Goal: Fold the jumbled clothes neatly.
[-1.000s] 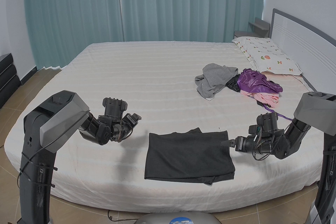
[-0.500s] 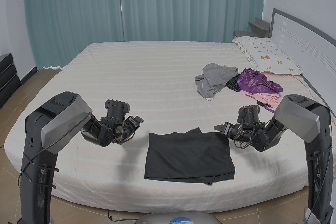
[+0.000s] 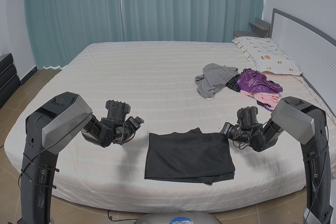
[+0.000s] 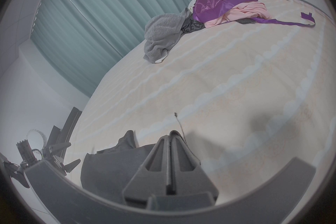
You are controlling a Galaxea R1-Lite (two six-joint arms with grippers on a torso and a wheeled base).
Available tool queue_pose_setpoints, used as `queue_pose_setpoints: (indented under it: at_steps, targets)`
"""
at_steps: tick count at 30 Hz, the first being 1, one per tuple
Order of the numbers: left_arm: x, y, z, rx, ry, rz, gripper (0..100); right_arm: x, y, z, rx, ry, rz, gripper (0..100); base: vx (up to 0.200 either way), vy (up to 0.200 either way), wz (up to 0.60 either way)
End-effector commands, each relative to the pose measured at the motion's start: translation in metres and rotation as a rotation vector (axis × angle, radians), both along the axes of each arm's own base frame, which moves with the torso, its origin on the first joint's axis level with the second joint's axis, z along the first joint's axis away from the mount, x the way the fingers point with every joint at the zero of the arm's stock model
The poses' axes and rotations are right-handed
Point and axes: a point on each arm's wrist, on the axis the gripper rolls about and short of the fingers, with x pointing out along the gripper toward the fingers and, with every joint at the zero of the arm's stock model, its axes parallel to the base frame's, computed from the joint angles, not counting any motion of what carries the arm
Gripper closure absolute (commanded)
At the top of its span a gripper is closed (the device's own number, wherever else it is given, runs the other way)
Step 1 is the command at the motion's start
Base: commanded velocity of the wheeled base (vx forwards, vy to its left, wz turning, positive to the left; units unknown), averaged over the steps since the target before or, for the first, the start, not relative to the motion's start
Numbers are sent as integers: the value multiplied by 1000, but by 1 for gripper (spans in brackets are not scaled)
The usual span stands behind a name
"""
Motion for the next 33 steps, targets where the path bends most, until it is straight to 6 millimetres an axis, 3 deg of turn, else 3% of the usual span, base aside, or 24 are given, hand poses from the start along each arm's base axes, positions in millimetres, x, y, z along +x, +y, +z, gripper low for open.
queue_pose_setpoints:
  at_steps: [1,9,22,33]
  targets:
    - [-1,-3,-1,0,2,-8,0,2,-6,1,3,-8,-14,100,0,0,0]
    - [-4,-15,-1,14,-5,-56,0,4,-11,0,25,-6,-41,100,0,0,0]
    - [-4,-62,-10,11,-31,-150,0,3,-9,-3,21,0,-43,100,0,0,0]
    - [4,-70,-21,43,-21,-166,0,3,-9,0,38,-4,-51,100,0,0,0]
